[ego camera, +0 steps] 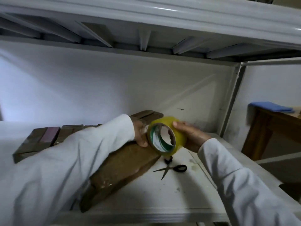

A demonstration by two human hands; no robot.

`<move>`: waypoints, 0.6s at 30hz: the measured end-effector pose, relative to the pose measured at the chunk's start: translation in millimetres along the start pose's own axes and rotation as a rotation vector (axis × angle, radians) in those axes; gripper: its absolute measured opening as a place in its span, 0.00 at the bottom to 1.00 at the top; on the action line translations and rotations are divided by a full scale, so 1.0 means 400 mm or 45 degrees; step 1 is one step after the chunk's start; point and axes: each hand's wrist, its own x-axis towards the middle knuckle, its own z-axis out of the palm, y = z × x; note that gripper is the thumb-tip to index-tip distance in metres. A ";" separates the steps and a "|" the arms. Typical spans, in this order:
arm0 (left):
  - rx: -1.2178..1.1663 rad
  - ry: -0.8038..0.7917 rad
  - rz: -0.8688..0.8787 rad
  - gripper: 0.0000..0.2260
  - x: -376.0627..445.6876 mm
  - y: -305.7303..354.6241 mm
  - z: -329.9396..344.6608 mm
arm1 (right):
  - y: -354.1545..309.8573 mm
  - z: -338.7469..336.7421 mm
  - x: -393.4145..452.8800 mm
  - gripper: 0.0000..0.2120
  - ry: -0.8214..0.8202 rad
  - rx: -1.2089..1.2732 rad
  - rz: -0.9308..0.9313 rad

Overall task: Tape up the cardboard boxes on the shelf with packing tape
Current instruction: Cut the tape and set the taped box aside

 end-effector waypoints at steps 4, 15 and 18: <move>-0.002 0.117 -0.085 0.22 -0.018 -0.042 -0.003 | 0.005 0.062 0.045 0.27 0.101 0.035 -0.002; 0.159 0.286 -0.102 0.46 0.034 -0.040 0.149 | -0.044 0.145 0.055 0.19 0.268 0.138 0.130; 0.153 0.241 -0.101 0.48 0.035 -0.040 0.127 | -0.080 0.124 0.014 0.17 0.248 0.053 0.284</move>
